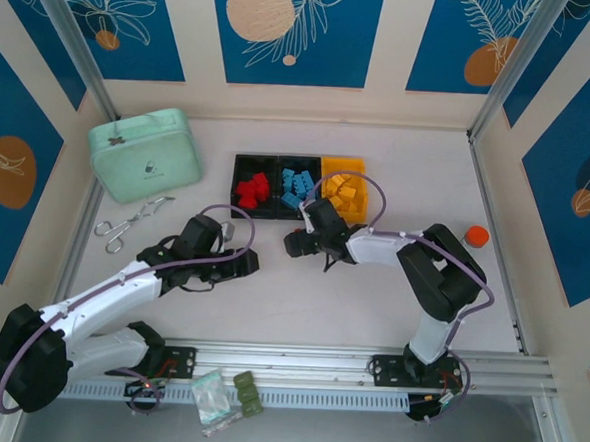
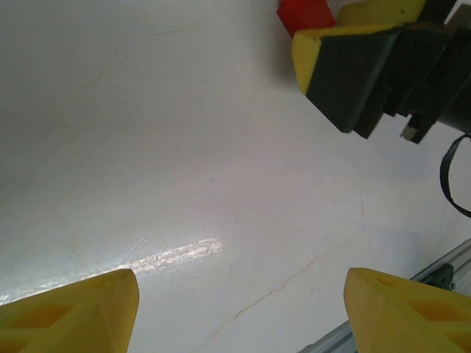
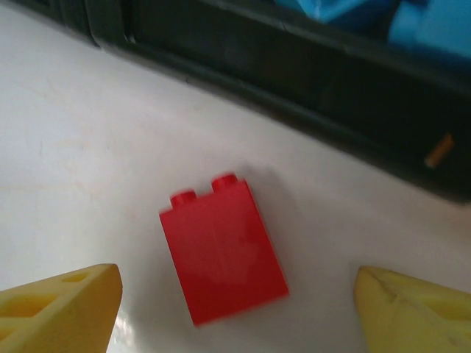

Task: Sort the legos into containers by color
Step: Pick up the lego from the center of the table.

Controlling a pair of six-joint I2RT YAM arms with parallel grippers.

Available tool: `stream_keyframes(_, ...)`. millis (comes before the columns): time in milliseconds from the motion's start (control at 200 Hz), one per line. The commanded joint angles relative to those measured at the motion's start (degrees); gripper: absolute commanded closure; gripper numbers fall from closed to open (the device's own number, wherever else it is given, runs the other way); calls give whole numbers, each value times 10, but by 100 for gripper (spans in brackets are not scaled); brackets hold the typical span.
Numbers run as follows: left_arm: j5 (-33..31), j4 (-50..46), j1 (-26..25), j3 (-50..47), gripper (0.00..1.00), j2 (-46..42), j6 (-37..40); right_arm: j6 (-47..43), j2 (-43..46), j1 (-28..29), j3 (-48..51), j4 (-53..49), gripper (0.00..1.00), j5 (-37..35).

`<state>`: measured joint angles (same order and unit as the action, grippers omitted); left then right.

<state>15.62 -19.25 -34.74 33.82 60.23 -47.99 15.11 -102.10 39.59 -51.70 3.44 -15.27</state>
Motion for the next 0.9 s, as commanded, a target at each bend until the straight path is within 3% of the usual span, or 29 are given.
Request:
stream_keyframes(0, 2, 3, -3, -6, 27, 0, -4, -22, -24, 10, -19, 22, 19, -18)
stream_keyframes(345, 0, 2, -4, -17, 27, -5, -7, -28, -51, 31, -30, 8, 33, -30)
stream_keyframes(660, 4, 11, -4, -24, 27, -4, -10, -39, -30, 73, -6, -9, 59, -74)
stream_keyframes(895, 0, 7, -4, -29, 27, -16, -11, -37, 23, 95, -2, -41, 67, -90)
